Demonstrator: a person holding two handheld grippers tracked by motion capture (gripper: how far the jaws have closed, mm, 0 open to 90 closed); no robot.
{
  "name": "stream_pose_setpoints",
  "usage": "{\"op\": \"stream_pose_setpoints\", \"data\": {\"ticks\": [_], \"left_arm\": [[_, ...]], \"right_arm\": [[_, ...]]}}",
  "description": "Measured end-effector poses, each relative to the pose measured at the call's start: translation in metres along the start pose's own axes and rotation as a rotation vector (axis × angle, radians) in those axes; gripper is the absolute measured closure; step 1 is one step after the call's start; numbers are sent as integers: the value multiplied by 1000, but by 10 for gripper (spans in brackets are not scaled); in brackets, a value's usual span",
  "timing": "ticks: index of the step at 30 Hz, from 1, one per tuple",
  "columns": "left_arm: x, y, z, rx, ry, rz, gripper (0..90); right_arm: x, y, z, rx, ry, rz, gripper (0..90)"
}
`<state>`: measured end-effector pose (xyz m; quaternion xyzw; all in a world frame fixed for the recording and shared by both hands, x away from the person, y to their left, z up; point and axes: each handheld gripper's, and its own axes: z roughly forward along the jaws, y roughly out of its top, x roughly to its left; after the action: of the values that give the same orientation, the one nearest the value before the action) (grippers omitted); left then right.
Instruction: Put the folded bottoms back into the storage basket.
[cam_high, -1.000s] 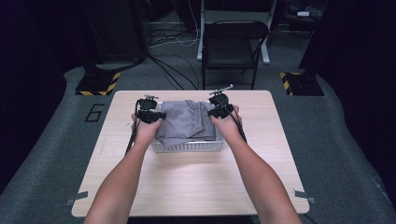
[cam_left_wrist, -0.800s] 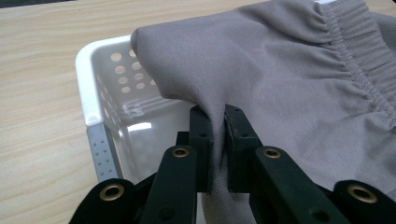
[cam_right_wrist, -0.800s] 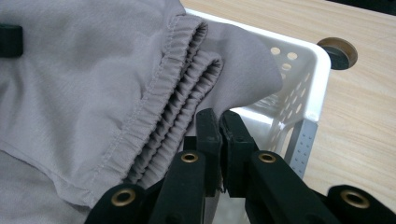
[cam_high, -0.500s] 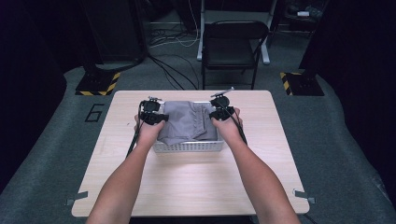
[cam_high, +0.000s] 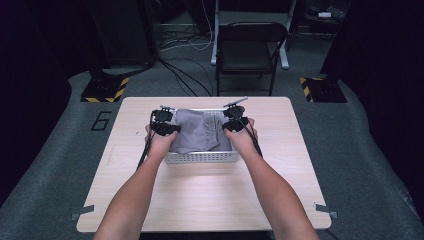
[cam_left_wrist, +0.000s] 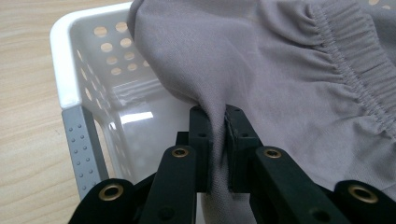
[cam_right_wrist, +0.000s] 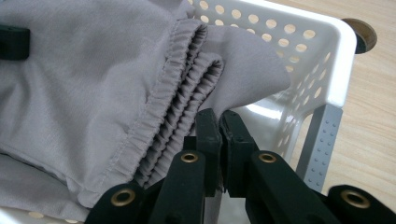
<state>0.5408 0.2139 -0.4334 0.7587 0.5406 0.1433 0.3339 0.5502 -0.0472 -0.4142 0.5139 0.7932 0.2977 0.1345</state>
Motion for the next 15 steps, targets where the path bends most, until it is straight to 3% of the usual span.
{"op": "stream_pose_setpoints", "data": {"ticks": [1, 3, 6, 10, 15], "left_arm": [[1, 0, 0, 5, 0, 14, 830], [0, -1, 1, 7, 1, -6, 829], [0, -2, 2, 12, 4, 2, 818], [0, -1, 3, 28, 34, 56, 679], [2, -3, -2, 29, 37, 38, 597]], "right_arm": [[0, 0, 0, -3, 2, -2, 874], [2, 0, 1, 1, 7, -3, 873], [3, -1, 2, 3, 3, -10, 867], [5, -2, 4, -10, -9, -12, 772], [4, -3, 5, -5, -24, -10, 717]]}}
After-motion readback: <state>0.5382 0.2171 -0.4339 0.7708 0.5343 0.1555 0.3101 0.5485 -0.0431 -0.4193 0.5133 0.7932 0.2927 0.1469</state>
